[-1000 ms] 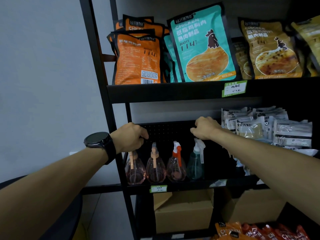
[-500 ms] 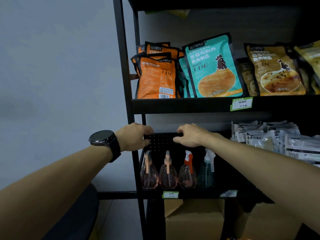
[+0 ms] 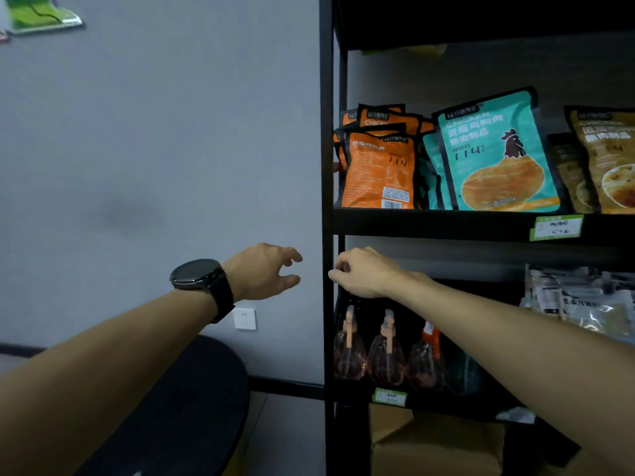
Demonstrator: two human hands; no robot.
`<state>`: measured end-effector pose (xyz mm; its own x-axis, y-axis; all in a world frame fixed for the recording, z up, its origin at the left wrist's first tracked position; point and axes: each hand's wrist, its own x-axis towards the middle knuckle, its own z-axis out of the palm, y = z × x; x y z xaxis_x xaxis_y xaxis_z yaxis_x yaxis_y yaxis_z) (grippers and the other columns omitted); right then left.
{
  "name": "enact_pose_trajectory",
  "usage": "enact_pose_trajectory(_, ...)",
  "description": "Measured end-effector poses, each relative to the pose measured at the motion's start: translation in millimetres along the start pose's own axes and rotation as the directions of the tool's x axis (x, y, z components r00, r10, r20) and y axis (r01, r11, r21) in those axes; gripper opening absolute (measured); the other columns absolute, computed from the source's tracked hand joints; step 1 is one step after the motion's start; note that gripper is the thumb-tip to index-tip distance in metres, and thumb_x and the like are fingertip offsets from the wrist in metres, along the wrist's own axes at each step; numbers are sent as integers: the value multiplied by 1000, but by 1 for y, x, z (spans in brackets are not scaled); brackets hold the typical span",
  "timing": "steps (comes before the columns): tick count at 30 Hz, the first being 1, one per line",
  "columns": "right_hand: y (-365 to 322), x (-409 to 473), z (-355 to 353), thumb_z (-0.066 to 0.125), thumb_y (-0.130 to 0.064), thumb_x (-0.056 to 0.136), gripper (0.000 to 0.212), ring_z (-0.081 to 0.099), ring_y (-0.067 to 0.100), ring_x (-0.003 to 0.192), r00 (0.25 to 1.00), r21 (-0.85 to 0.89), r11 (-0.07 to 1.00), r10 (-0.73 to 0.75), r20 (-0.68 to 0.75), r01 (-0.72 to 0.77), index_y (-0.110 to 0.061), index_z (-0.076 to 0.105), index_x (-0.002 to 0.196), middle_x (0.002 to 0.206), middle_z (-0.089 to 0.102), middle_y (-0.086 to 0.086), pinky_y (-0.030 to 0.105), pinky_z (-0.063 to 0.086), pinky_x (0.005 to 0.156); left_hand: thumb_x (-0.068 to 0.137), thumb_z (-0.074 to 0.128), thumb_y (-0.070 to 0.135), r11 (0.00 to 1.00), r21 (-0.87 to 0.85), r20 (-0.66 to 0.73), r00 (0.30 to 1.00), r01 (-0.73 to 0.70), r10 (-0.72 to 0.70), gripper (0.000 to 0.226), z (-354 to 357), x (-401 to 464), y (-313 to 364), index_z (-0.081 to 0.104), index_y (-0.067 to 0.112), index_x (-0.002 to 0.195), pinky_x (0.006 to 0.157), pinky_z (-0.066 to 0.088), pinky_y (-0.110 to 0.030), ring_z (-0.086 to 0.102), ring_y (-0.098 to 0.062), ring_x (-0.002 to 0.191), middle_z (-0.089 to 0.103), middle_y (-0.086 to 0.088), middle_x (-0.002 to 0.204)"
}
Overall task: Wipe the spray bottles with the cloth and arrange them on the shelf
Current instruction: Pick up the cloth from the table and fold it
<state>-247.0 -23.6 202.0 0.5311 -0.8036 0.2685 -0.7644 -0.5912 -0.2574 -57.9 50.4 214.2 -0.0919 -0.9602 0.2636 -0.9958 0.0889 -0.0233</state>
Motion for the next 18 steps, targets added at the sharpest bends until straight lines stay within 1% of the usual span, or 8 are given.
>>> enact_pose_trajectory(1, -8, 2, 2, 51, -37, 95, 32, 59, 20, 99, 1000, -1, 1000, -19, -5, 19, -14, 67, 111, 111, 64, 1, 30, 46, 72, 98, 52, 42, 1000, 2, -8, 1000, 14, -14, 46, -2, -5, -6, 47, 24, 140, 100, 46, -33, 55, -19, 121, 59, 2, 135)
enact_pose_trajectory(3, -25, 7, 7, 50, -38, 94, 32, 60, 20, 100, 998, 4, 998, -56, -2, 56, -15, 69, 107, 107, 66, 1, 30, 46, 70, 97, 52, 42, 999, 11, -20, 999, 45, -45, 45, -6, -15, -19, 48, 24, 139, 100, 45, -33, 55, -18, 121, 60, 3, 134)
enact_pose_trajectory(5, -43, 12, 12, 51, -40, 94, 34, 61, 21, 98, 996, 24, 996, -84, 10, 84, -15, 70, 106, 104, 67, 2, 32, 50, 74, 98, 52, 42, 997, 22, -23, 997, 78, -77, 44, -10, -26, -32, 49, 24, 138, 100, 45, -32, 55, -18, 121, 60, 3, 133)
enact_pose_trajectory(8, -70, 19, 22, 51, -41, 93, 35, 61, 22, 95, 991, 58, 990, -130, 33, 128, -14, 70, 105, 104, 67, 4, 35, 53, 80, 98, 50, 42, 990, 35, -19, 991, 136, -136, 43, -16, -45, -53, 50, 24, 137, 101, 44, -33, 54, -18, 122, 60, 4, 134)
enact_pose_trajectory(11, -98, 25, 35, 51, -41, 93, 36, 62, 24, 96, 982, 95, 981, -178, 63, 172, -12, 69, 105, 105, 68, 6, 37, 53, 84, 98, 49, 43, 978, 51, -23, 979, 203, -202, 42, -19, -67, -75, 52, 25, 136, 102, 43, -33, 54, -18, 123, 60, 5, 135)
enact_pose_trajectory(15, -134, 31, 56, 51, -41, 90, 36, 62, 24, 97, 968, 126, 969, -225, 111, 211, -12, 69, 104, 104, 68, 5, 39, 53, 86, 99, 47, 43, 954, 75, -7, 957, 291, -292, 42, -21, -101, -103, 52, 25, 136, 100, 43, -31, 53, -18, 123, 59, 5, 135)
enact_pose_trajectory(18, -162, 34, 74, 50, -38, 89, 40, 63, 29, 100, 951, 166, 954, -275, 142, 251, -6, 67, 106, 107, 68, 12, 44, 53, 88, 99, 48, 42, 933, 90, -6, 937, 348, -349, 40, -19, -126, -124, 54, 25, 135, 101, 43, -32, 52, -17, 124, 59, 6, 135)
